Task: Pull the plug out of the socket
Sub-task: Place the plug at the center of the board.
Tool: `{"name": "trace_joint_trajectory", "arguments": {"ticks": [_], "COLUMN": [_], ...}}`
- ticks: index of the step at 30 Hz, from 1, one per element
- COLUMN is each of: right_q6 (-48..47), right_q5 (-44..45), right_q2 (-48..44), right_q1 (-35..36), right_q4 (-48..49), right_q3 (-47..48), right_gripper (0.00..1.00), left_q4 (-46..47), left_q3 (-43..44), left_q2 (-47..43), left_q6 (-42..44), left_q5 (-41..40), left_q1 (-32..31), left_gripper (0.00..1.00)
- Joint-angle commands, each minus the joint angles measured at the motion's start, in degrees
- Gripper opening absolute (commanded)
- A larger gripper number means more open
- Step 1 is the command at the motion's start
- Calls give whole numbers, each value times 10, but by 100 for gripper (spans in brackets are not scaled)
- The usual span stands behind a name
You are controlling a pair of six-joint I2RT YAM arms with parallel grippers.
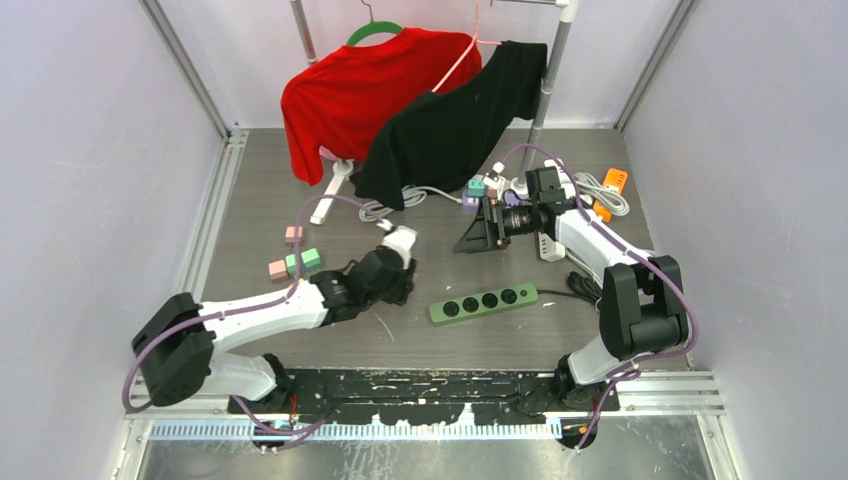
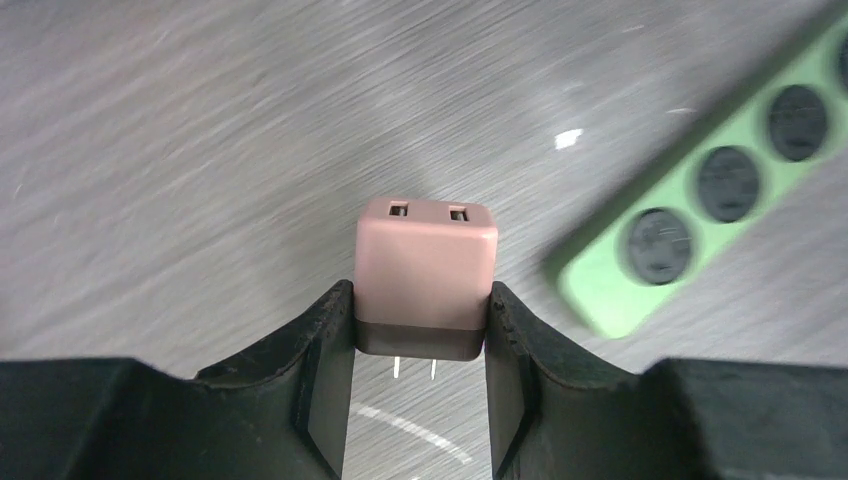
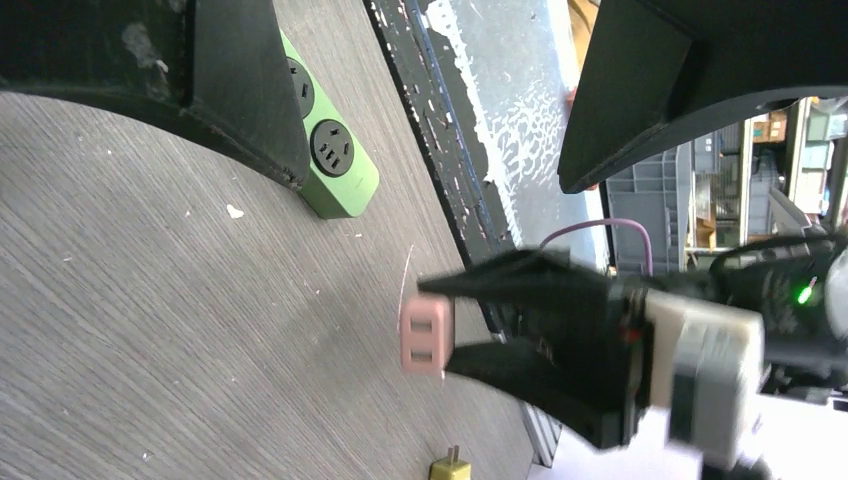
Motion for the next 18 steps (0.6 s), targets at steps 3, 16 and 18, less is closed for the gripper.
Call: {"name": "trace_joint_trajectory", "arguments": {"ticks": [3,16,18], "right_q6": [-25,-30,-30], "right_q5": [19,26,26], "right_q2": [-19,-18,-19], "right_q1": [1,1,1], "right_q4": [-7,-7,-7], "right_q3": [22,19,19], "right_gripper": [100,100,100], "left_q4": [53,-113,-128], "left_q3": [-114,-132,-124], "left_q2": [-123,-189,-182], "left_q6": [-118,-259,-271], "left_q5": [43,-96,-110], "left_q1": [136,285,290], "left_gripper": [0,2,4]}}
